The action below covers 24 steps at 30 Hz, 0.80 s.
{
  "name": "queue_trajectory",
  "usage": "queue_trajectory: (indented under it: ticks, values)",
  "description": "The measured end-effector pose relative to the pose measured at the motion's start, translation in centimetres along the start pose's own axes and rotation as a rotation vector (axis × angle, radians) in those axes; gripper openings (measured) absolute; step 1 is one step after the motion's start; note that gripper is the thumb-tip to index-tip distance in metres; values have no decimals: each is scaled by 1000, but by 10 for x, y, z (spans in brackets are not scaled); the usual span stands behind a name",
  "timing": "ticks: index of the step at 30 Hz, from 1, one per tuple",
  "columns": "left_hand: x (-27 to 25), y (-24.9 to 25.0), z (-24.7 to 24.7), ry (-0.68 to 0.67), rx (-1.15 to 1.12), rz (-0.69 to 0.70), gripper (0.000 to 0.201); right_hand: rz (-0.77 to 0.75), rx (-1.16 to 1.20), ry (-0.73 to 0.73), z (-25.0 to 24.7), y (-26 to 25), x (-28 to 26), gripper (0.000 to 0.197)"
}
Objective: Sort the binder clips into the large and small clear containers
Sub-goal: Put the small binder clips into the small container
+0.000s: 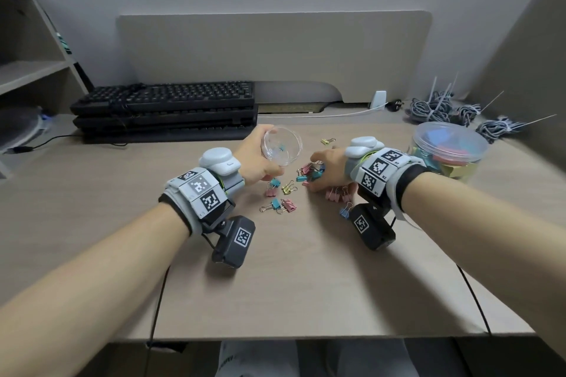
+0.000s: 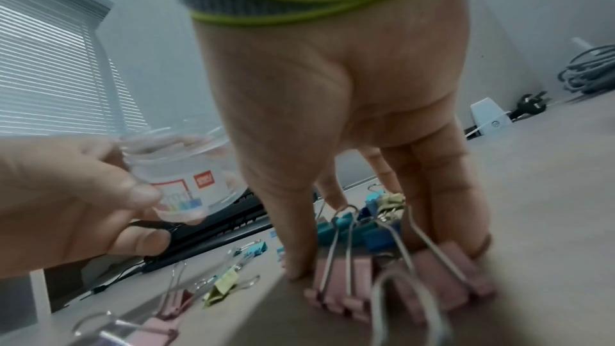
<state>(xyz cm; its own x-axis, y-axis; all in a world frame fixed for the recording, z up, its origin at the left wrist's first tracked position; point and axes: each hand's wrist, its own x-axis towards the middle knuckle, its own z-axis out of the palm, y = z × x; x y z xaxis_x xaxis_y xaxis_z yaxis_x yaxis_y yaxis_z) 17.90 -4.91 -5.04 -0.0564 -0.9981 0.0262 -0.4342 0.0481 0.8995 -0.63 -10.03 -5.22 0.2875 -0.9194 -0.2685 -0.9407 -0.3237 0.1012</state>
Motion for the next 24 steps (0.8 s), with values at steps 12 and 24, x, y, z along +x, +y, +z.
queue_trajectory:
  ticks: [12,24]
  values:
    - [19,-17,-7,-74,61,-71,76,-62,27,-38,0,-3,14,44]
    - [5,-14,-2,-67,276,-85,64,32,368,28,-6,6,-4,39]
